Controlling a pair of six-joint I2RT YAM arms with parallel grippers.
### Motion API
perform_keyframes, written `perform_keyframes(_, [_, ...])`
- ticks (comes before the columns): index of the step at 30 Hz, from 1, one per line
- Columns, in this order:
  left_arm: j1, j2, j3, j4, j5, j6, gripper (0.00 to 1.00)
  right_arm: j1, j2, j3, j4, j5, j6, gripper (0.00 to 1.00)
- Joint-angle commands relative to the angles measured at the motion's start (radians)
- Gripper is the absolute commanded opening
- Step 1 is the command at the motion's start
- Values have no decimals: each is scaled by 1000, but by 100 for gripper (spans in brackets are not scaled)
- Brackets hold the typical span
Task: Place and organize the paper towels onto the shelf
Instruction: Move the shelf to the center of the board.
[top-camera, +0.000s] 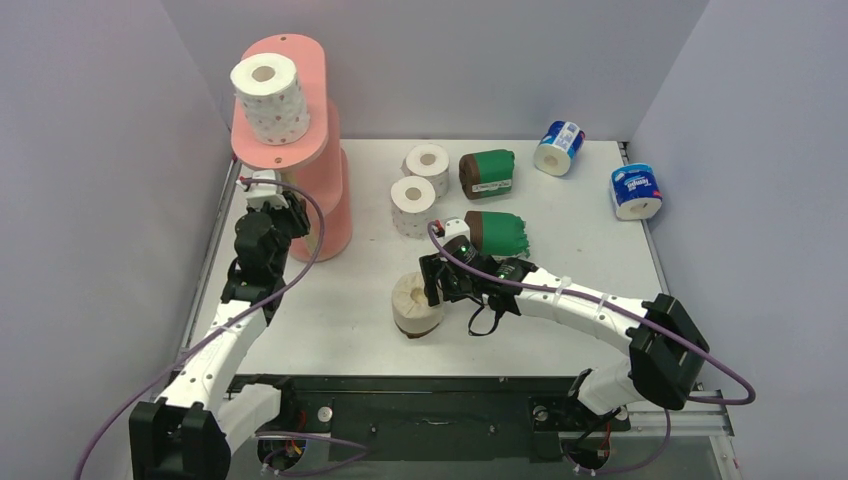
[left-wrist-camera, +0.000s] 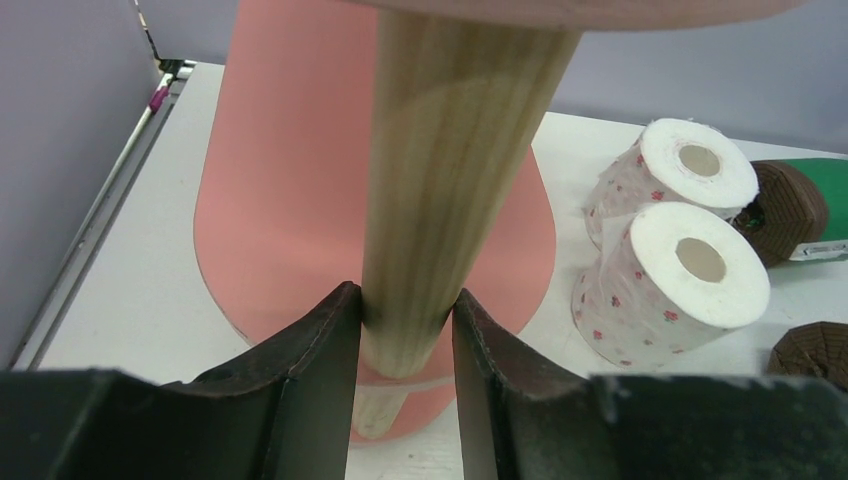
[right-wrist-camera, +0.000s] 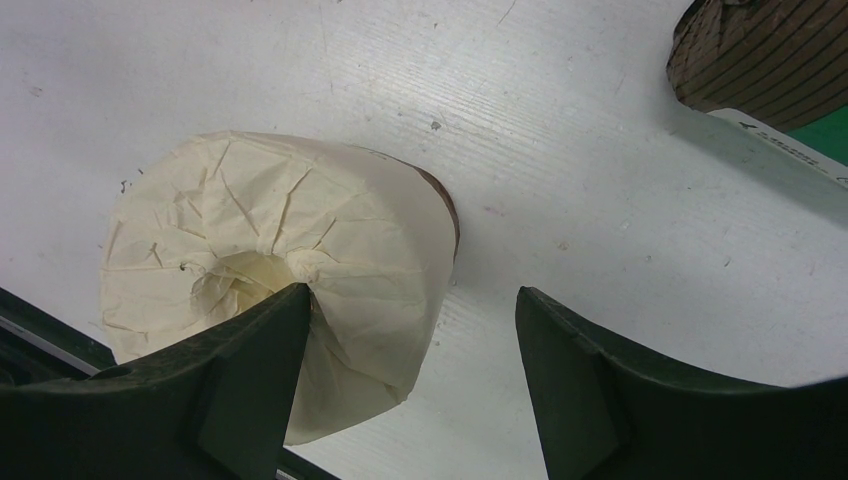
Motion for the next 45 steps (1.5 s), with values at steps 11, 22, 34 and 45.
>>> perform_keyframes(11, [-175, -240, -41, -96, 18, -91, 0, -6, -71, -3, -48, 43, -8, 70])
perform_keyframes(22, [-196, -418, -94, -240, 4, -131, 0, -6, -88, -10, -55, 55, -4, 70])
perform_keyframes(34, [-196, -544, -68, -447, -10, -141, 0, -4, -96, -13, -53, 53, 7, 70])
perform_keyframes(45, [-197, -567, 4, -541, 18, -125, 56, -4, -158, 36, -95, 33, 51, 80])
